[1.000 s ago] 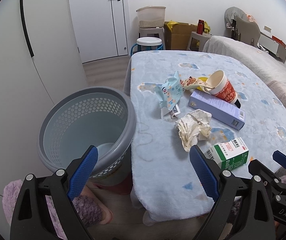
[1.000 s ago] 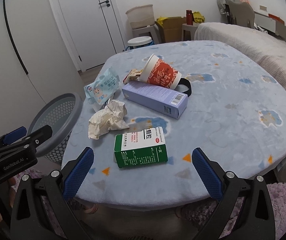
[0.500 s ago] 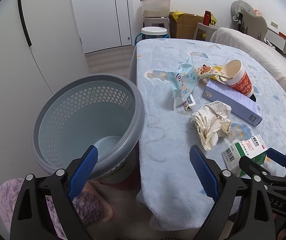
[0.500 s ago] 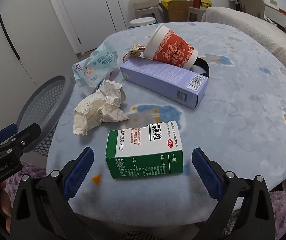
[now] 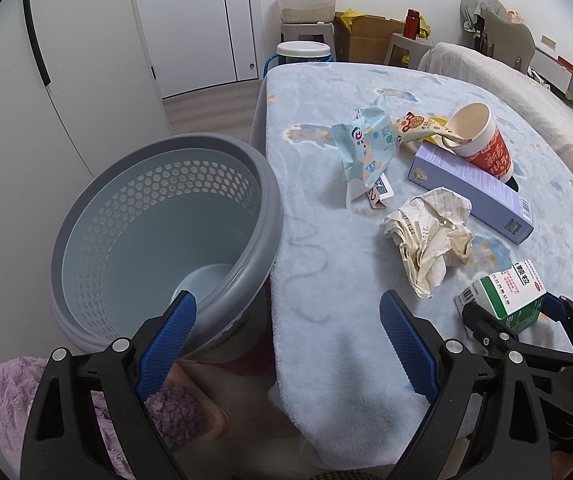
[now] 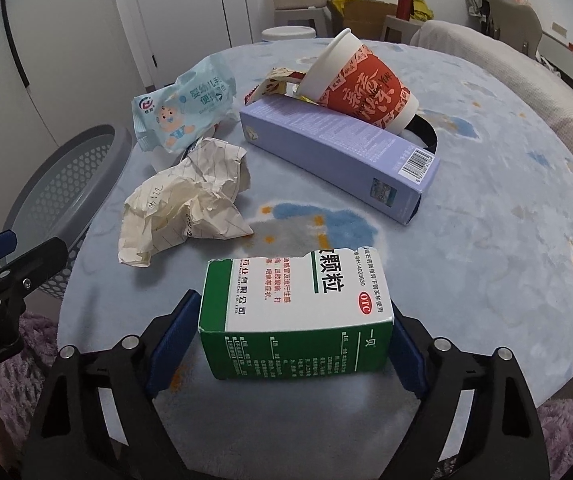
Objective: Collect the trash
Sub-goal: 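Grasp the green-and-white medicine box with the right tool while the left tool grasps the crumpled white paper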
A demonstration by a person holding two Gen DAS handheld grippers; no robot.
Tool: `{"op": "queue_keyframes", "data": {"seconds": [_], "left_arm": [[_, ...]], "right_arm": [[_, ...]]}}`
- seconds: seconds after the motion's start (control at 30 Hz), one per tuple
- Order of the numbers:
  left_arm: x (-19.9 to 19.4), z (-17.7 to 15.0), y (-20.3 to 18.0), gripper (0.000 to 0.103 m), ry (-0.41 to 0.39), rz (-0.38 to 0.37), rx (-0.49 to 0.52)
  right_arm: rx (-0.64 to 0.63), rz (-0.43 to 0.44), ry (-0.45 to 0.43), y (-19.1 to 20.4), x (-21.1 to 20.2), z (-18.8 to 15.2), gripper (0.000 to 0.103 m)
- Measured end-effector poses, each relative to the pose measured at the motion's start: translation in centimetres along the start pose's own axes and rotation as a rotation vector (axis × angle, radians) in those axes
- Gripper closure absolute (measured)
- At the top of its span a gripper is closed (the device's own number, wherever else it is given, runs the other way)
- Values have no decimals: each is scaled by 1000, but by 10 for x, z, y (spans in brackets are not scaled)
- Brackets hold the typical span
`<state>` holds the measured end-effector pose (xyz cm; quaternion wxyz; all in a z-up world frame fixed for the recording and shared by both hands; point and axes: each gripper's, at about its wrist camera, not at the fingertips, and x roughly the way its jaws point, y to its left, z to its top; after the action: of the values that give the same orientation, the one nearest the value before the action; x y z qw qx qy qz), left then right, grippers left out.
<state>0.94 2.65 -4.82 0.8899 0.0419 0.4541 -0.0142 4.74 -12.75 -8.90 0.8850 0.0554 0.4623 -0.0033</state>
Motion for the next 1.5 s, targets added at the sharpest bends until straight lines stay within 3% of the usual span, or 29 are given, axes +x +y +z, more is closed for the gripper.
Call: {"op": "queue_keyframes", "data": {"seconds": [0.33, 0.57, 0.77, 1.2, 1.4, 1.5], "left_arm": [[-4, 5, -18, 14, -5, -35, 43], [-3, 22, -47, 14, -1, -131, 91], [18, 36, -74, 14, 51, -186, 123], [60, 53, -100, 14, 131, -148, 154], [70, 50, -105, 15, 132, -177, 160], [68, 48, -109, 34, 121, -189, 167]], "right_arm": [[58, 45, -57, -22, -23, 5, 23], [120, 21, -95, -57, -43, 7, 23], [201, 2, -115, -89, -48, 1, 23], [230, 85, -120, -101, -40, 4, 23], [235, 93, -112, -102, -37, 4, 23], [233, 94, -110, -102, -37, 3, 23]]}}
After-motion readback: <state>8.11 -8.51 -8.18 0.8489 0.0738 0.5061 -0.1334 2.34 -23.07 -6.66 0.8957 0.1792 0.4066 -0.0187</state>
